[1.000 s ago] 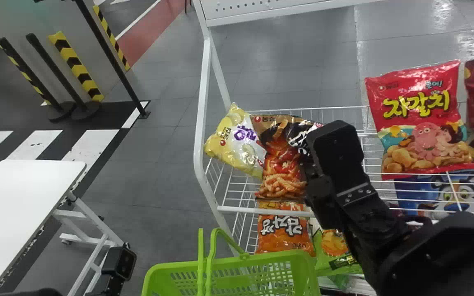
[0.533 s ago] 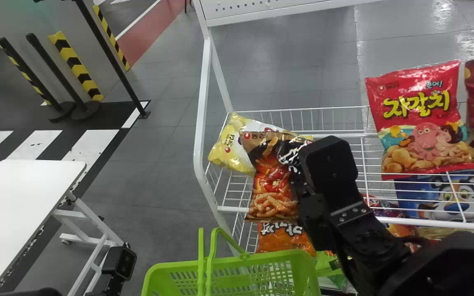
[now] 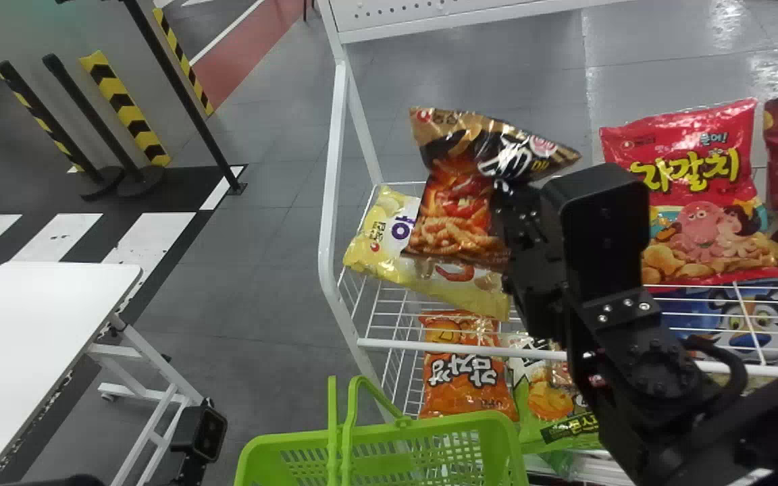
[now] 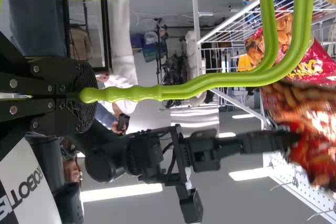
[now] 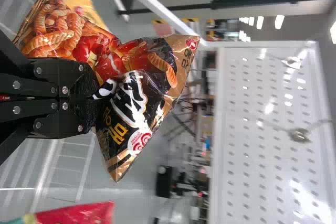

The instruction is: Hold basket handle with left hand then pick spicy shrimp crackers with right hand and place into basket

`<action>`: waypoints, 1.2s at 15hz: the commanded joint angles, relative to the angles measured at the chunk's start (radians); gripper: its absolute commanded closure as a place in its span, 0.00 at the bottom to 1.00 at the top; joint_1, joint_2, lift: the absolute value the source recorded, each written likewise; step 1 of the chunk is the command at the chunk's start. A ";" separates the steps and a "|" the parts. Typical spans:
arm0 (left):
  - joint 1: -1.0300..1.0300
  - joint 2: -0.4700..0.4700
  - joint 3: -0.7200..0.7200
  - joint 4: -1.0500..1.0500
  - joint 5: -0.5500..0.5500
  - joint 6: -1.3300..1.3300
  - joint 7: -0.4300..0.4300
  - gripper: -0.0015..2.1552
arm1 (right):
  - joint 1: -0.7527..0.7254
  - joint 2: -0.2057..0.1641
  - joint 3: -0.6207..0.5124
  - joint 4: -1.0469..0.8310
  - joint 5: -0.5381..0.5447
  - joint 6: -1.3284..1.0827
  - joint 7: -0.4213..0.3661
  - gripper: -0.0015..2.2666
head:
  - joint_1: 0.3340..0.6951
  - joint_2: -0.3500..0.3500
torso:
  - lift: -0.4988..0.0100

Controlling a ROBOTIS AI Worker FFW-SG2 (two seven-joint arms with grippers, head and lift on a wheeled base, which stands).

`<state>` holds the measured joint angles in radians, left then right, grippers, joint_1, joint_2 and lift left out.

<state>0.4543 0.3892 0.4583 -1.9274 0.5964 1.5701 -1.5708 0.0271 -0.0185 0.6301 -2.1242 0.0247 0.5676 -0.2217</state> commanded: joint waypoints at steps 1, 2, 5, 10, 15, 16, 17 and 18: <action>-0.008 -0.003 -0.010 -0.002 -0.001 0.001 -0.010 0.99 | 0.001 -0.004 -0.039 0.029 0.023 -0.053 -0.011 0.94 | 1.00 1.00 | 0.97; -0.005 -0.003 -0.009 -0.002 -0.001 0.001 -0.010 0.99 | 0.004 -0.004 -0.052 0.038 0.040 -0.047 -0.016 0.93 | 1.00 1.00 | 0.97; 0.003 -0.004 -0.001 -0.001 -0.001 0.001 -0.010 0.99 | 0.019 -0.011 -0.072 0.050 0.069 -0.050 -0.021 0.92 | 1.00 1.00 | 0.97; 0.003 -0.004 -0.004 -0.004 -0.001 0.001 -0.010 0.99 | -0.019 -0.009 -0.102 0.105 0.073 -0.065 -0.036 0.68 | 1.00 1.00 | 0.97; 0.009 -0.009 -0.003 -0.007 -0.001 0.001 -0.010 0.99 | -0.092 0.008 -0.104 0.239 0.080 0.015 -0.045 0.02 | 1.00 0.96 | 0.97; 0.009 -0.009 -0.003 -0.007 -0.001 0.001 -0.010 0.99 | -0.093 0.008 -0.102 0.244 0.080 0.015 -0.045 0.03 | 1.00 0.96 | 0.97; 0.009 -0.009 -0.003 -0.007 -0.001 0.001 -0.010 0.99 | -0.087 0.006 -0.105 0.240 0.080 0.012 -0.047 0.03 | 1.00 0.96 | 0.97; 0.009 -0.009 -0.004 -0.007 -0.001 0.001 -0.010 0.99 | -0.070 0.005 -0.107 0.231 0.078 0.012 -0.045 0.03 | 1.00 0.96 | 0.97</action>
<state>0.4631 0.3804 0.4554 -1.9344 0.5952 1.5701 -1.5708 -0.0590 -0.0120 0.5251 -1.8851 0.1042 0.5809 -0.2671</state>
